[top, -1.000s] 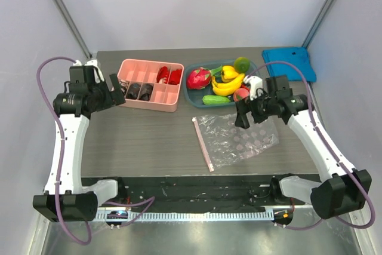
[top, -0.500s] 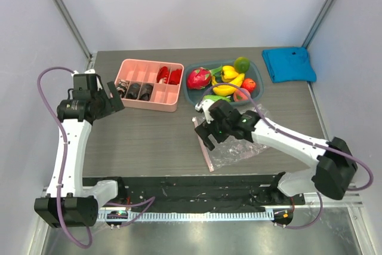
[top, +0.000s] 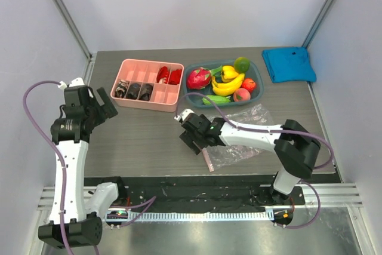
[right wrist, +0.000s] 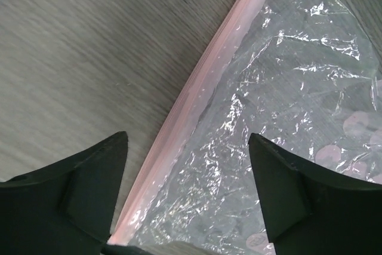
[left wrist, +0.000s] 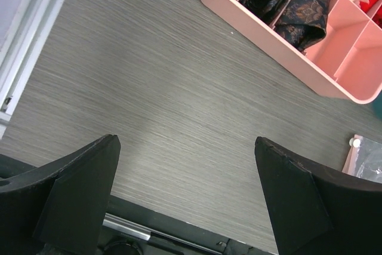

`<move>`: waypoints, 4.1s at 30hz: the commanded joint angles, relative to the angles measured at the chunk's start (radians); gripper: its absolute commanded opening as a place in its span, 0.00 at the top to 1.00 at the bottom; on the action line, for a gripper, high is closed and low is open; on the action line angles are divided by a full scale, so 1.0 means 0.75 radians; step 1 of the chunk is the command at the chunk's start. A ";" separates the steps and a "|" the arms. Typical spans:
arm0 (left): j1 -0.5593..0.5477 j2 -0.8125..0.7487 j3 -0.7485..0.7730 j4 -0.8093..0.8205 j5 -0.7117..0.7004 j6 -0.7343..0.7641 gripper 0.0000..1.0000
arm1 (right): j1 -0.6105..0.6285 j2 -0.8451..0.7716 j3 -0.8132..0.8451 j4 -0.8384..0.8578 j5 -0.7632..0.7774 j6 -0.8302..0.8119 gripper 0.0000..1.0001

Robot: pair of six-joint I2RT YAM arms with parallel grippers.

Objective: Place the food in the zip-top bag and seal the zipper
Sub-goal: Pick up the zipper food storage bag at the center of the board, then open the zipper of the food storage bag at the center of the board.

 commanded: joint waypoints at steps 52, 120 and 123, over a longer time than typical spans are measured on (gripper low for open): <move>0.017 -0.205 -0.011 0.239 0.817 0.196 0.00 | -0.080 -0.306 0.448 -0.098 -0.319 0.146 0.99; -0.234 0.218 0.380 -0.199 0.774 0.174 1.00 | -0.180 0.218 0.328 1.287 -0.996 1.147 0.99; -0.236 0.290 0.357 -0.086 0.753 0.134 1.00 | -0.262 0.132 0.122 1.213 -0.939 1.083 0.99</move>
